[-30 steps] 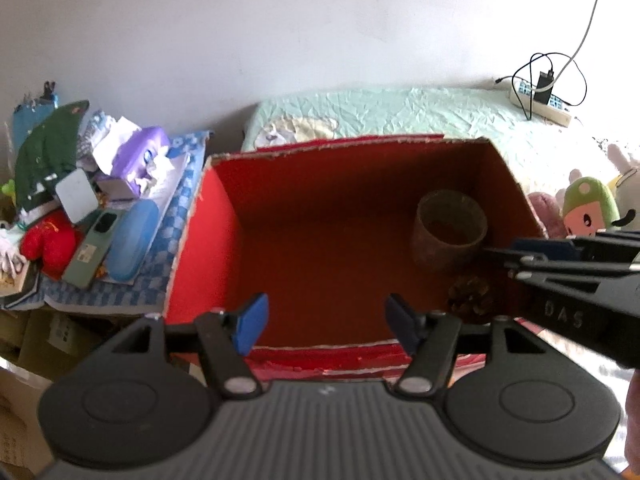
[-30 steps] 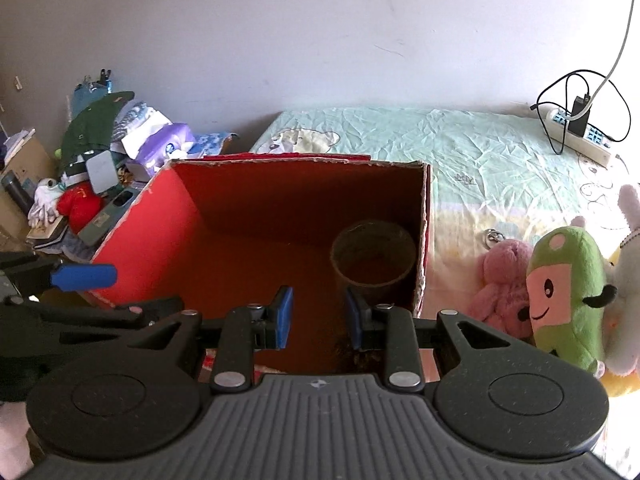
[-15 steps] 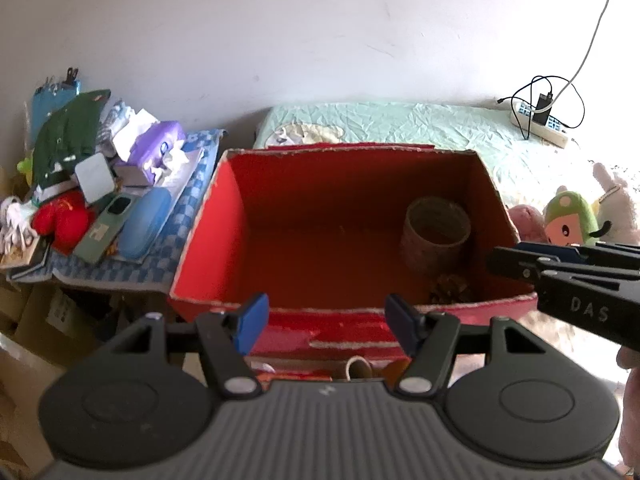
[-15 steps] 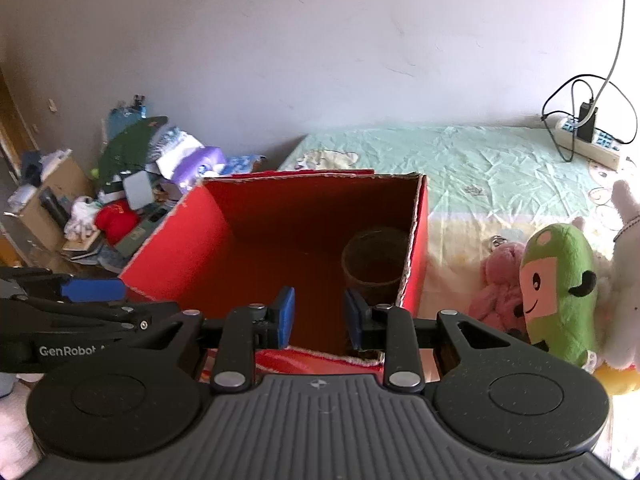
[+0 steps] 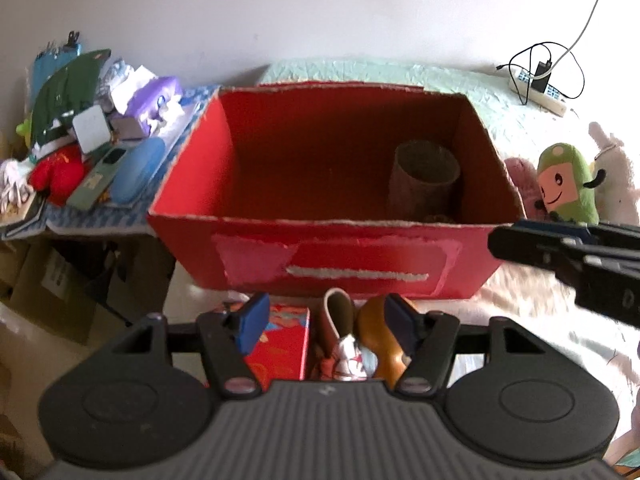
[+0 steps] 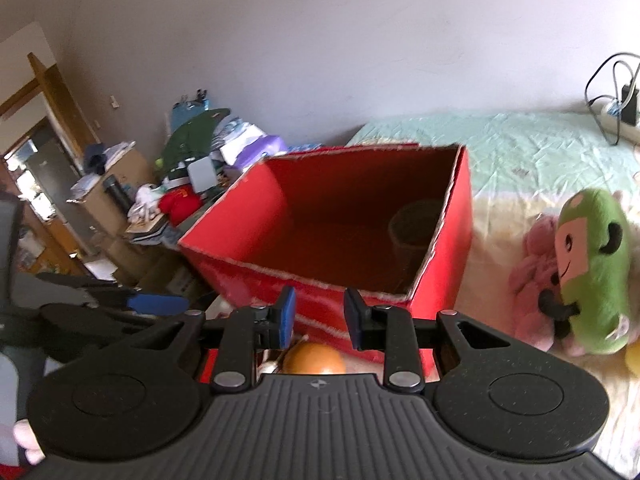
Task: Organize objects
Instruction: 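Close the right gripper around the neck of the orange gourd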
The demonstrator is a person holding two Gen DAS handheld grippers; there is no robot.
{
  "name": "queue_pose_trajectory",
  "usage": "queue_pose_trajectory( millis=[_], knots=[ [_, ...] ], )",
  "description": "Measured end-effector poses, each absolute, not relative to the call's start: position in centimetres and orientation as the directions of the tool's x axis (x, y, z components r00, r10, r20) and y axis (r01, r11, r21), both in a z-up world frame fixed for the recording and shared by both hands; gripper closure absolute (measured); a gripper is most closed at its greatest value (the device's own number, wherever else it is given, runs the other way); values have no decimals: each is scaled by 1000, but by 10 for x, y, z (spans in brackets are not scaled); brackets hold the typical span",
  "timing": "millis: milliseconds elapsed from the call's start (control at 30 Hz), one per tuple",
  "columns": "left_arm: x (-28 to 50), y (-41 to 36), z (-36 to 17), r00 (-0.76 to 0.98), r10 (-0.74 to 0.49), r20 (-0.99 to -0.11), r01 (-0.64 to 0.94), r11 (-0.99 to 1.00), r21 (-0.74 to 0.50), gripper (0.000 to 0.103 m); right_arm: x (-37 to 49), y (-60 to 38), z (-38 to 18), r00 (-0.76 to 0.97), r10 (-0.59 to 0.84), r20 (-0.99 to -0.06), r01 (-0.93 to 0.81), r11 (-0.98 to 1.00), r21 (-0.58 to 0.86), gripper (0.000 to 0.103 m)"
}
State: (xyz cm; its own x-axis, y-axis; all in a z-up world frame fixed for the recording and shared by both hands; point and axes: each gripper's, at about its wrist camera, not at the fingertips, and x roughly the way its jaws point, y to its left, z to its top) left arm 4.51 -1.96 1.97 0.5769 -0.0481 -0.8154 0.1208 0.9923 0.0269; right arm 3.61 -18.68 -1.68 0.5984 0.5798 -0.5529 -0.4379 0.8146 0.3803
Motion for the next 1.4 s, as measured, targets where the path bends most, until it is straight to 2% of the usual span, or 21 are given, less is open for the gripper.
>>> queue_pose_trajectory(
  millis=[200,533,733,833,1000,1200,1400],
  knots=[
    [42,-28,7,551,-34,-834,116,993,36,36,35,-188,-33,553,592,-586,-440,805,398,73],
    [34,-41,-14,506,-48,-861,150,988,33,41,43,-199,-64,467,633,-617,-346,773,532,74],
    [21,-39,-26,475,-128,-870,197,980,-36,48,47,-202,-82,406,671,-620,-286,738,612,75],
    [20,-36,-28,463,-202,-863,218,970,-110,50,50,-201,-88,371,697,-613,-268,713,648,75],
    [19,-40,-31,445,-301,-843,264,944,-198,51,55,-196,-97,334,714,-615,-251,696,672,74],
    [24,-46,-48,394,-334,-856,292,929,-228,54,63,-200,-113,282,742,-608,-187,664,724,74],
    [39,-42,-57,384,-334,-861,300,927,-225,55,64,-191,-116,254,748,-613,-197,660,725,74]
  ],
)
